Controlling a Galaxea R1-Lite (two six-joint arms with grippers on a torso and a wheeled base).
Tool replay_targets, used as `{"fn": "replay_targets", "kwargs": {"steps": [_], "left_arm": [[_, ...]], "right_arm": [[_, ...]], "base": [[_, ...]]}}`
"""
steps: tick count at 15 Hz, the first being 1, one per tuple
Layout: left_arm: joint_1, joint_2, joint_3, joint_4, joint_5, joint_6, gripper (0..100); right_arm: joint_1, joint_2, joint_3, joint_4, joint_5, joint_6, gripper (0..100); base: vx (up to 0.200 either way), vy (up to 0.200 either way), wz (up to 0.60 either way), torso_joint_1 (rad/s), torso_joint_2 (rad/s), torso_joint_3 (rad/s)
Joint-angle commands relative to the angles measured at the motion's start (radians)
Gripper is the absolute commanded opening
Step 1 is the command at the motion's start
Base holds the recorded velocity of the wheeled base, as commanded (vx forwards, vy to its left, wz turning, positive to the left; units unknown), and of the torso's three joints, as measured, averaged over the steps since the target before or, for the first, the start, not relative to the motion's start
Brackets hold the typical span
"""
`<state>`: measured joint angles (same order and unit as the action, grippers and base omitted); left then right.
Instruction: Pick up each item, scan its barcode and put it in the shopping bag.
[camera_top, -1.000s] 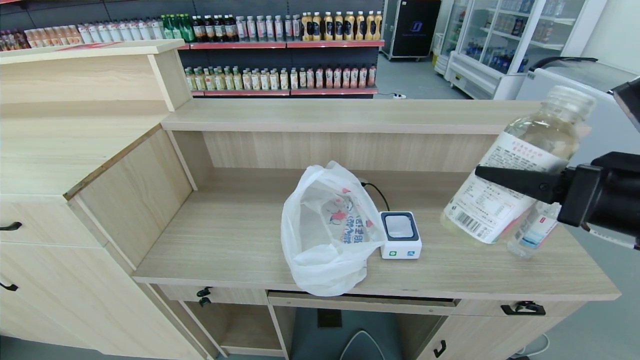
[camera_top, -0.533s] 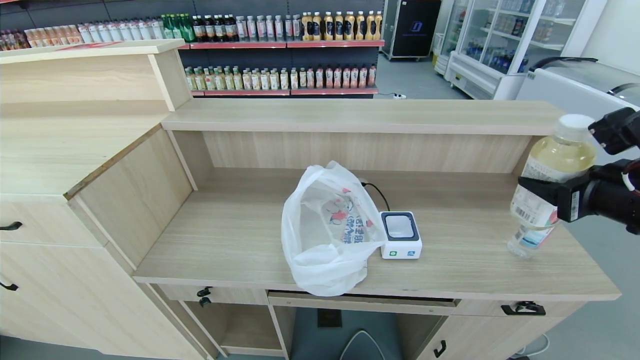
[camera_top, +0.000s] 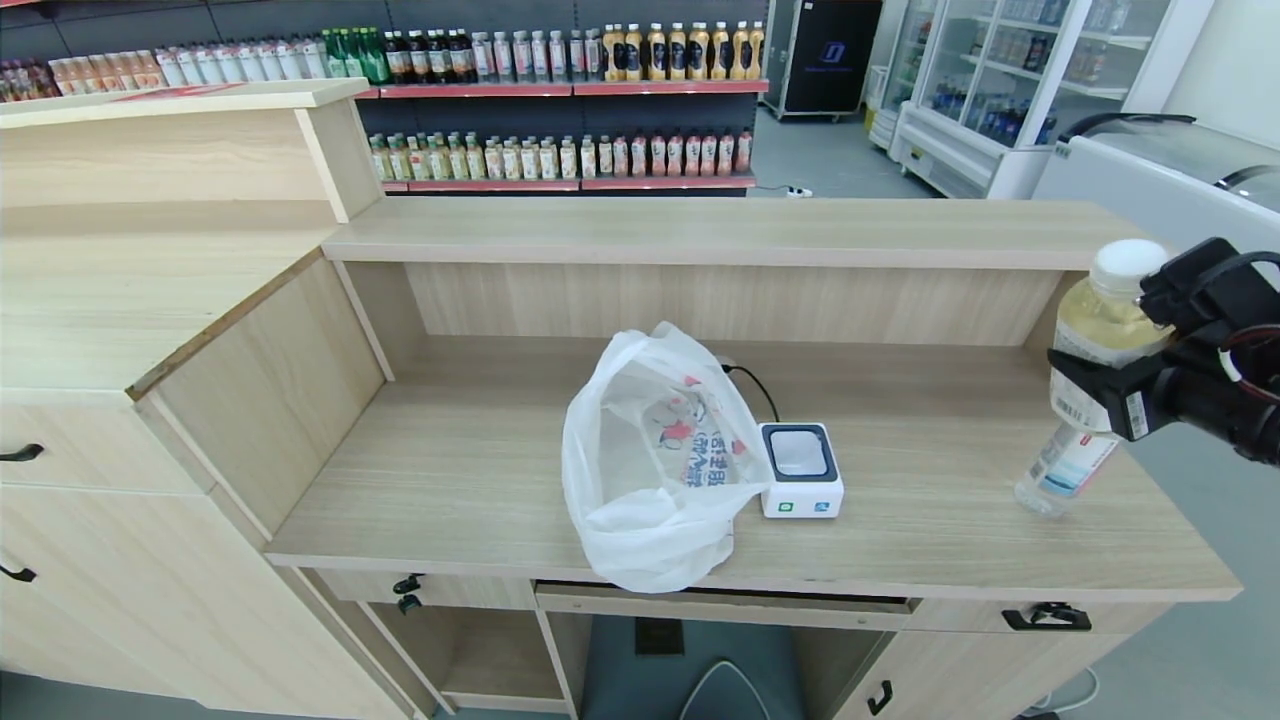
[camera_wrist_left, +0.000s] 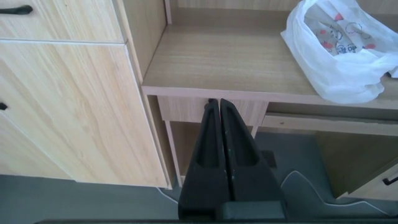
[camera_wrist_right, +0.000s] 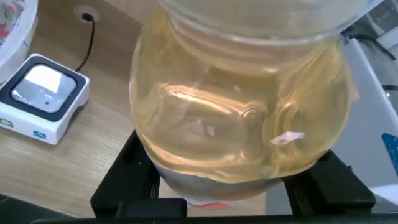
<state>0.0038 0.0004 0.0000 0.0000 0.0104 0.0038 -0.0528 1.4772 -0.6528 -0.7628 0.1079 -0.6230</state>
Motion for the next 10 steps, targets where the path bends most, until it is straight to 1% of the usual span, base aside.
{"fn": "replay_targets", "kwargs": {"steps": [1, 4, 5, 8, 10], "left_arm": [[0.001, 0.0, 0.0, 0.0, 0.0, 0.001, 0], [0.001, 0.0, 0.0, 0.0, 0.0, 0.001, 0], [0.001, 0.0, 0.0, 0.0, 0.0, -0.001, 0], [0.001, 0.0, 0.0, 0.0, 0.0, 0.001, 0], [0.001, 0.0, 0.0, 0.0, 0.0, 0.001, 0]], "right_arm": [[0.002, 0.023, 0.001, -0.012, 0.003, -0.014, 0], [0.004, 0.057, 0.002, -0.067, 0.013, -0.063, 0], [0.004, 0.072, 0.001, -0.081, 0.061, -0.09, 0], [-0.002, 0.15, -0.016, -0.09, 0.21, -0.139, 0], [-0.015, 0.212, -0.021, -0.115, 0.253, -0.158, 0]], "base": [[0.0, 0.0, 0.6, 0.002, 0.0, 0.007], [0.0, 0.0, 0.6, 0.004, 0.0, 0.002], [0.0, 0.0, 0.6, -0.002, 0.0, 0.002], [0.0, 0.0, 0.0, 0.0, 0.0, 0.0], [0.0, 0.0, 0.0, 0.0, 0.0, 0.0]]}}
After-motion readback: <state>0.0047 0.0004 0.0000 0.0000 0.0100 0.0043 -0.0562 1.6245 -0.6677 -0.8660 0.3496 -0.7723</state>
